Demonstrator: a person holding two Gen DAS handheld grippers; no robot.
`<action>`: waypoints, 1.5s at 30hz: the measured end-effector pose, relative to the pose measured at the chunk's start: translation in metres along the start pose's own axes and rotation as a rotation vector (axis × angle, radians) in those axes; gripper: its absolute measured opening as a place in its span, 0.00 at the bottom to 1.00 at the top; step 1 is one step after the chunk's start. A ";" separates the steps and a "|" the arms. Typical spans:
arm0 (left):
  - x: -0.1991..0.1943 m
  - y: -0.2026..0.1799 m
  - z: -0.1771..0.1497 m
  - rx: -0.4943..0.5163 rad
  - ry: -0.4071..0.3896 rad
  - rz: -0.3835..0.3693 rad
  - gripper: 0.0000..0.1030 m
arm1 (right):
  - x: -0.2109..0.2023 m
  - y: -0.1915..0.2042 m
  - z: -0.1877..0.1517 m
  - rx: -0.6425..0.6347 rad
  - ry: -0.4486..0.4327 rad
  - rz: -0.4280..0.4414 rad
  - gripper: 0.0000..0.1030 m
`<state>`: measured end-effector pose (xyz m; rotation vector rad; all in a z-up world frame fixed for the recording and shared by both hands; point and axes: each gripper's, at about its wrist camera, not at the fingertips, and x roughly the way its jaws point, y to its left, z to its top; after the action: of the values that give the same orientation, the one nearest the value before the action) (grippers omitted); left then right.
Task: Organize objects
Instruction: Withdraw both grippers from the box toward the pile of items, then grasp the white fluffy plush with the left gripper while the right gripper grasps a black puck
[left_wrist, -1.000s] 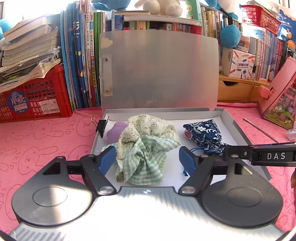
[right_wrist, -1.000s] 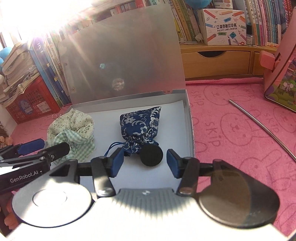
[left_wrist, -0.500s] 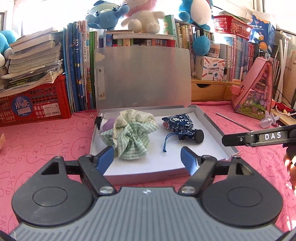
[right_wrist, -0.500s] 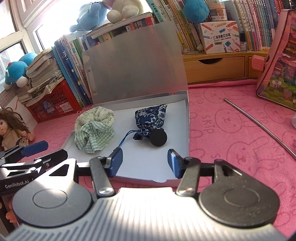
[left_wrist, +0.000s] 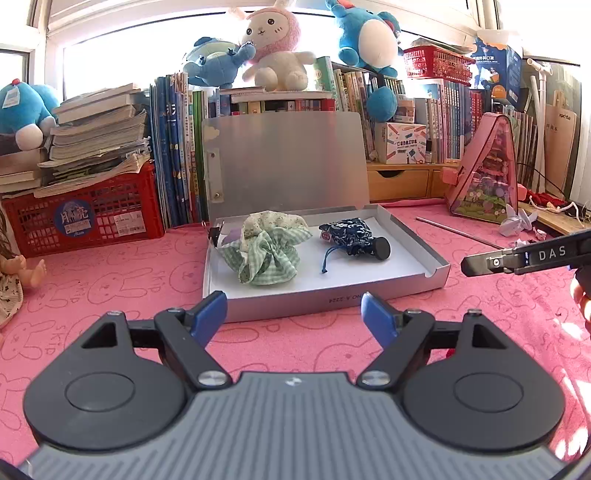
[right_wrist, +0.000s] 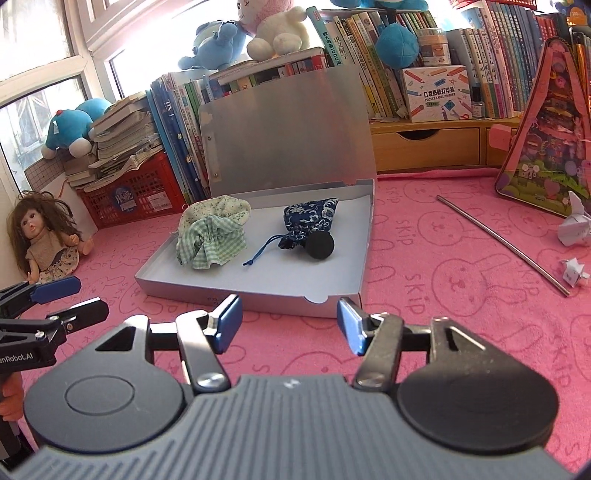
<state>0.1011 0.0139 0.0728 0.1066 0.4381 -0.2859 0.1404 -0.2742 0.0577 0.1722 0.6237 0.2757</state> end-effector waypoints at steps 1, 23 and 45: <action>-0.005 -0.001 -0.004 0.008 -0.013 0.006 0.81 | -0.003 0.000 -0.003 -0.008 -0.002 -0.001 0.69; -0.037 -0.011 -0.059 0.005 -0.021 0.075 0.82 | -0.032 0.019 -0.053 -0.115 -0.036 -0.040 0.75; -0.053 -0.008 -0.087 -0.037 -0.037 0.156 0.82 | -0.042 0.036 -0.100 -0.191 -0.057 -0.105 0.77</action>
<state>0.0179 0.0336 0.0165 0.0984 0.3962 -0.1263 0.0402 -0.2455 0.0094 -0.0360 0.5443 0.2267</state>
